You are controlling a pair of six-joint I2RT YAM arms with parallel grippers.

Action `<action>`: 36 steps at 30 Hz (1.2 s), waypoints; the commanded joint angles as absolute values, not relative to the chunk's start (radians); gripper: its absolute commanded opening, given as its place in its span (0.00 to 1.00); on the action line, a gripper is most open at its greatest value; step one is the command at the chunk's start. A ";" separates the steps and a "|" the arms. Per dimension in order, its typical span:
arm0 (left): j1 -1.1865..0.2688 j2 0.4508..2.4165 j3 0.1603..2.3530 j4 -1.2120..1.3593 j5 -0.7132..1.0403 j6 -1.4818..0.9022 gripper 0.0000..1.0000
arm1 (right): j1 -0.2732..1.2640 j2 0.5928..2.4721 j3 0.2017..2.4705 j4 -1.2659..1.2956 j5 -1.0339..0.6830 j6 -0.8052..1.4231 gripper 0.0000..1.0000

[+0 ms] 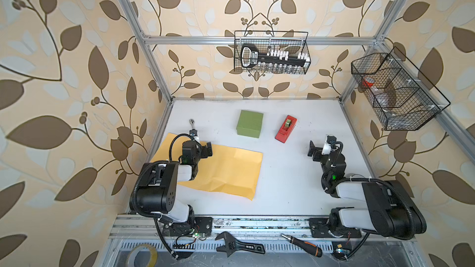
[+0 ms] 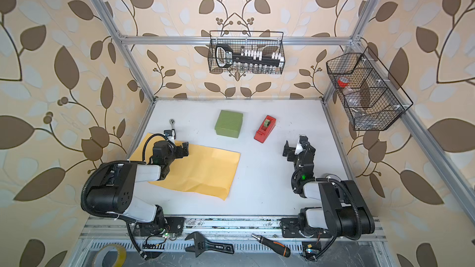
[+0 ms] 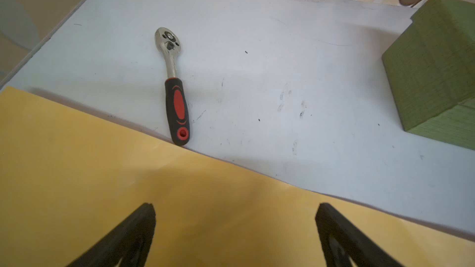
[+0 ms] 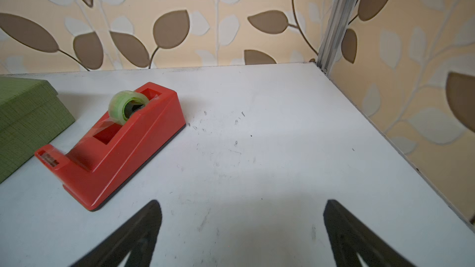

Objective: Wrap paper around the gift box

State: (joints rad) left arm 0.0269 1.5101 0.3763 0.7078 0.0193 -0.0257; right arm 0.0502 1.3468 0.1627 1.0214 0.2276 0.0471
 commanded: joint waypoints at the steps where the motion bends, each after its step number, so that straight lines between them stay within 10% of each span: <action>1: 0.025 1.492 0.387 0.733 0.030 -0.023 0.99 | 0.048 1.345 0.166 1.047 0.216 0.022 1.00; 36: 0.024 1.351 0.444 0.519 0.030 -0.033 0.99 | 0.086 1.300 0.153 1.038 0.360 0.035 1.00</action>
